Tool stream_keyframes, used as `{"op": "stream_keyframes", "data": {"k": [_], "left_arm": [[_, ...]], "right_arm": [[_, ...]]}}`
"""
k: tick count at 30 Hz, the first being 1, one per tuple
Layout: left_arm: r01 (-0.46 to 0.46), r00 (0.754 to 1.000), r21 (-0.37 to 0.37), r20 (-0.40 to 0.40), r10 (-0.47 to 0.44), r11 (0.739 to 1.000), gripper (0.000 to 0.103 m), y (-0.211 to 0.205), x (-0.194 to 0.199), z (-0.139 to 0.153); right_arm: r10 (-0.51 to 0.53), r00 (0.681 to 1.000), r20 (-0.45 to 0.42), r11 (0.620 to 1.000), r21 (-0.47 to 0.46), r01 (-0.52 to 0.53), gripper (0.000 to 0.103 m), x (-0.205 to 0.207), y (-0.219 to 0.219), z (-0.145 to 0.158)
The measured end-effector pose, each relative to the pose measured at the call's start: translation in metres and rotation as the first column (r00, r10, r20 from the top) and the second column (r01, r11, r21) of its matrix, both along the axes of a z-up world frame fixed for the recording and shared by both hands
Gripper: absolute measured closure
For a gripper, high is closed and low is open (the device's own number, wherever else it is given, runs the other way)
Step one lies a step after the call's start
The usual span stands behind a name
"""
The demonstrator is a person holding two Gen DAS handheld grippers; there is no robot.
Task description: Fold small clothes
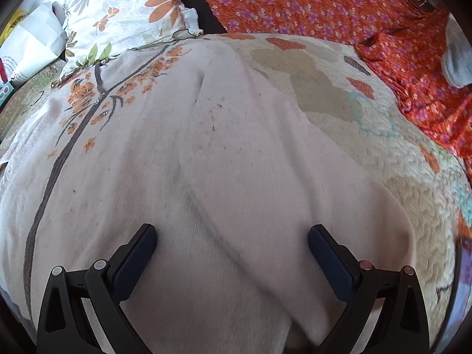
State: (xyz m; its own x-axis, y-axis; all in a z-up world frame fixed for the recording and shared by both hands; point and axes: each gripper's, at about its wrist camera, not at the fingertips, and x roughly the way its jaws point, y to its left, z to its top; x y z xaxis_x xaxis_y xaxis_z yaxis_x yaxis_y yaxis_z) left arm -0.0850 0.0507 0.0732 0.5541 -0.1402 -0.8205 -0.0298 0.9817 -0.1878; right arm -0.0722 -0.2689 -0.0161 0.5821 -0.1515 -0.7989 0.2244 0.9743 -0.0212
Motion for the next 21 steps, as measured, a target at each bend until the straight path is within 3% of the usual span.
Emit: {"op": "stream_keyframes", "data": {"k": [19,21], "left_arm": [[-0.030,0.998,0.007,-0.047,0.030,1.000,0.014,0.006,0.005,-0.019],[-0.027,0.998,0.017,-0.052,0.028,0.999,0.014,0.003,0.007,-0.021]], "right_arm": [[0.018,0.998,-0.061,1.000,0.023,-0.017,0.000,-0.064,0.022,0.004],[0.052,0.997,-0.055,0.996,0.070,-0.048,0.003,-0.073,0.023,0.008]]}}
